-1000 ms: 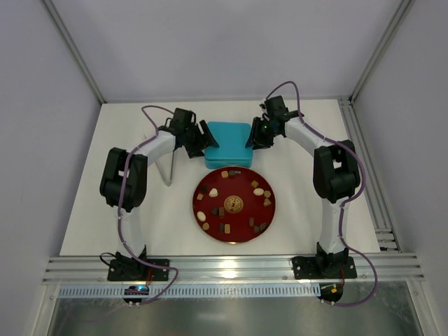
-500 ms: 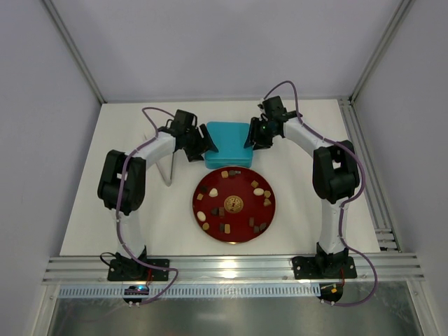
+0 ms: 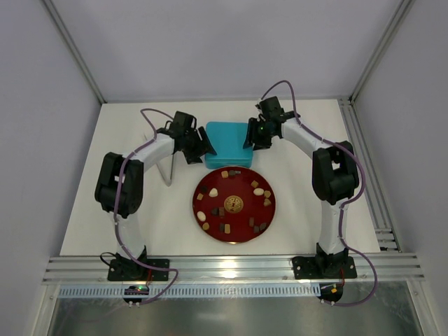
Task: Pack the chocolate
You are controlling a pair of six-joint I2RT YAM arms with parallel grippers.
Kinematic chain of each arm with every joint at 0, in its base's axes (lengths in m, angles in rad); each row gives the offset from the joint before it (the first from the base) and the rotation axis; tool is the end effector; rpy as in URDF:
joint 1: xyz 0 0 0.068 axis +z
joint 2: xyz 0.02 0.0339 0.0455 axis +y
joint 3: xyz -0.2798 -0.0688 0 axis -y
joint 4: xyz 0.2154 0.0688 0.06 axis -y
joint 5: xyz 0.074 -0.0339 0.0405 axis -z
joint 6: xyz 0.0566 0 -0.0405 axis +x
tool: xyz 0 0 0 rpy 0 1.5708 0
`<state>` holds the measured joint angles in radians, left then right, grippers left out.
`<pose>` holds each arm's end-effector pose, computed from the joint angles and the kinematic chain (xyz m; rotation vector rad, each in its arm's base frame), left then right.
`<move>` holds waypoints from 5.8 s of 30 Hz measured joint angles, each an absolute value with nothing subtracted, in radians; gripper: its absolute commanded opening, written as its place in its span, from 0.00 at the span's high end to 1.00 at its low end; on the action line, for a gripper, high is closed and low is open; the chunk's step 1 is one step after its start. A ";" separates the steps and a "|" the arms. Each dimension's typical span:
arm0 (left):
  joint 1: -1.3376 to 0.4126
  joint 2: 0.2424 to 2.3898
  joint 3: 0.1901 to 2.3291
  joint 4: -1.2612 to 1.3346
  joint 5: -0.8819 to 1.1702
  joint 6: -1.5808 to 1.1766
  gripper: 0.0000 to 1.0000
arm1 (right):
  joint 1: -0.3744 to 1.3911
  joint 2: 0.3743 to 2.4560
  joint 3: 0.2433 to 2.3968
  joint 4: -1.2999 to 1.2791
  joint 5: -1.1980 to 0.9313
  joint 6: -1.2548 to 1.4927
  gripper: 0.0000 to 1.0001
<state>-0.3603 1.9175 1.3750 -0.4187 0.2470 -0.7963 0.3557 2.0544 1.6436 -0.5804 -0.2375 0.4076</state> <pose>0.3735 -0.1555 0.2112 -0.4752 2.6269 -0.7360 0.4099 0.1665 0.2223 -0.0253 2.6318 0.5834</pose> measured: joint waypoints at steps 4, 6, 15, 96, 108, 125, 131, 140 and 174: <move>-0.361 1.904 1.360 -0.418 0.246 -0.796 0.34 | 0.366 2.053 1.644 -0.581 -0.229 0.397 0.53; -0.361 1.902 1.358 -0.420 0.246 -0.796 0.34 | 0.373 2.052 1.644 -0.583 -0.219 0.392 0.56; -0.363 1.902 1.359 -0.423 0.246 -0.795 0.31 | 0.394 2.042 1.657 -0.614 -0.175 0.359 0.63; -0.300 2.158 1.804 -0.578 0.265 -0.620 0.22 | 0.312 2.075 1.758 -0.583 -0.261 0.302 0.32; -0.300 2.211 1.794 -0.530 0.281 -0.637 0.27 | 0.303 2.208 1.828 -0.538 -0.244 0.335 0.32; -0.302 2.128 1.610 -0.382 0.288 -0.761 0.38 | 0.338 2.247 1.913 -0.580 -0.150 0.308 0.32; -0.315 2.043 1.456 -0.285 0.281 -0.807 0.42 | 0.363 2.246 1.913 -0.580 -0.143 0.298 0.32; -0.348 1.988 1.390 -0.265 0.229 -0.812 0.41 | 0.365 2.245 1.913 -0.589 -0.149 0.289 0.32; -0.305 2.101 1.712 -0.437 -0.015 -0.620 0.41 | 0.364 2.245 1.940 -0.632 -0.132 0.264 0.32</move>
